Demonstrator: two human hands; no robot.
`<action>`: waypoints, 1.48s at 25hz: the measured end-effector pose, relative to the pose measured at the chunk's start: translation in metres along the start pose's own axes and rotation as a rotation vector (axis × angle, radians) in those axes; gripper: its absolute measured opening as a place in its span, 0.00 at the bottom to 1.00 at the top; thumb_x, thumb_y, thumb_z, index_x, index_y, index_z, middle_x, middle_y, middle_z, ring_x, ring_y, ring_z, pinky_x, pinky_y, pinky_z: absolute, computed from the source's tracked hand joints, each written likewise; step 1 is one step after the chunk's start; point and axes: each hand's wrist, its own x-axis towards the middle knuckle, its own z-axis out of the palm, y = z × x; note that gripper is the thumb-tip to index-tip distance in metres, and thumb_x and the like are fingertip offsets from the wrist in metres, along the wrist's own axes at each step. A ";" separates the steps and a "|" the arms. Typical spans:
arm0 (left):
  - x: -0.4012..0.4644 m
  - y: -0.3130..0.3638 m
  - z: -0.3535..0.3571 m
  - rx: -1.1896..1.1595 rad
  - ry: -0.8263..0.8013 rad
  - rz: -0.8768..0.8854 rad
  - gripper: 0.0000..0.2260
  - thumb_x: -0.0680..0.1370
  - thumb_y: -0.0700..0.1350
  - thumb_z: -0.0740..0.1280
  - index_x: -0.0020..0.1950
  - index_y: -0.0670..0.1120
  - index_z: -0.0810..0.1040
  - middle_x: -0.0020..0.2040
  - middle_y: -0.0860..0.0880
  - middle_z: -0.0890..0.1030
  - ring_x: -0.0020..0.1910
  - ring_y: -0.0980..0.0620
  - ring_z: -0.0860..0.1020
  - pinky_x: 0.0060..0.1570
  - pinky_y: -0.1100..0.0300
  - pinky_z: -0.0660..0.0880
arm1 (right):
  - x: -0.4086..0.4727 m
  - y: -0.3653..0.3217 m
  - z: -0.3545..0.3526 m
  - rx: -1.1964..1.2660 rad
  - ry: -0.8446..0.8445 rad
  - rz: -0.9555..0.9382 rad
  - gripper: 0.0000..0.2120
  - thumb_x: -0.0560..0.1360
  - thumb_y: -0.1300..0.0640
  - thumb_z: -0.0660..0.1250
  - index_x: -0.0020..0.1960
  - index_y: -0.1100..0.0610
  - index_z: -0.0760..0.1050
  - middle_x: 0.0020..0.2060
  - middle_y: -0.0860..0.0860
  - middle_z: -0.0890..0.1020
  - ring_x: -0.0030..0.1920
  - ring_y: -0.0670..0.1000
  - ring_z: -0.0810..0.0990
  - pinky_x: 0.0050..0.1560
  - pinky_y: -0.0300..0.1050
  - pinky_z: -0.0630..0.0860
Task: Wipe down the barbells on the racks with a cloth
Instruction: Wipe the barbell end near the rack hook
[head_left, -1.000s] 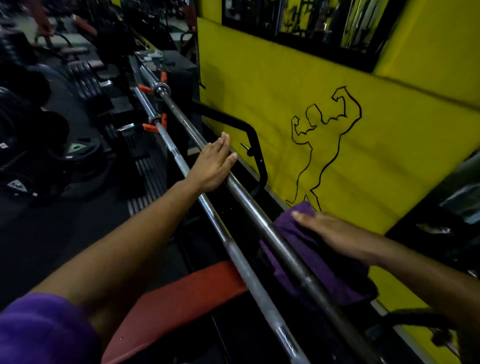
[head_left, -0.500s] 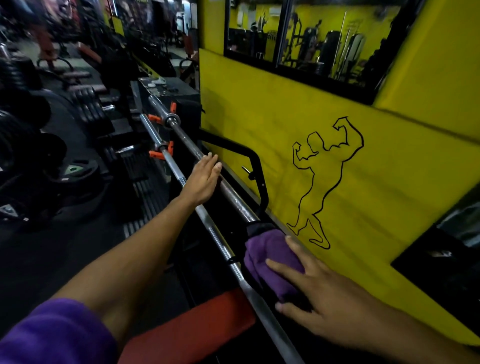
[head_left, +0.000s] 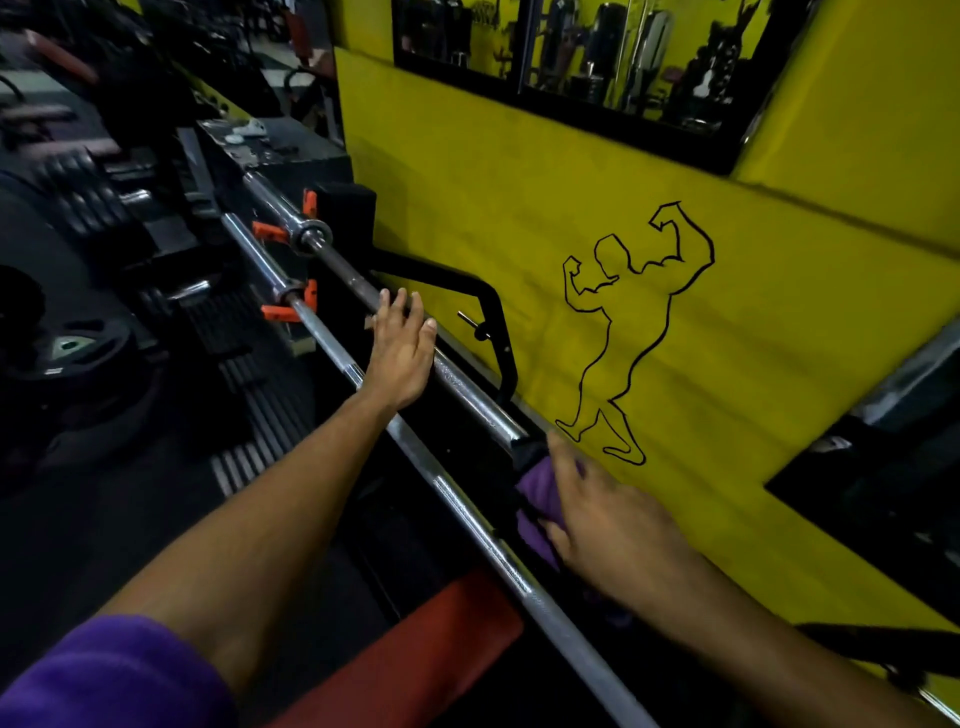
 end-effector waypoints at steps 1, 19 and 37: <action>0.001 -0.001 -0.001 0.007 0.007 0.004 0.31 0.84 0.60 0.45 0.83 0.44 0.51 0.83 0.45 0.47 0.81 0.49 0.37 0.76 0.52 0.36 | 0.019 -0.013 -0.002 -0.040 0.030 0.003 0.44 0.79 0.42 0.64 0.80 0.54 0.37 0.66 0.59 0.74 0.50 0.57 0.83 0.44 0.49 0.79; -0.001 0.005 -0.016 0.070 -0.098 0.053 0.27 0.87 0.53 0.48 0.83 0.41 0.48 0.83 0.42 0.44 0.81 0.46 0.36 0.77 0.49 0.36 | 0.029 -0.033 0.001 -0.220 0.105 0.068 0.50 0.75 0.48 0.72 0.81 0.49 0.38 0.59 0.58 0.71 0.40 0.54 0.78 0.29 0.46 0.66; 0.003 -0.005 -0.006 0.067 -0.032 0.091 0.29 0.86 0.54 0.45 0.82 0.38 0.49 0.83 0.39 0.47 0.81 0.43 0.39 0.77 0.48 0.38 | 0.008 -0.021 0.008 -0.176 0.095 0.090 0.47 0.76 0.49 0.70 0.81 0.48 0.41 0.60 0.59 0.71 0.41 0.58 0.80 0.30 0.49 0.73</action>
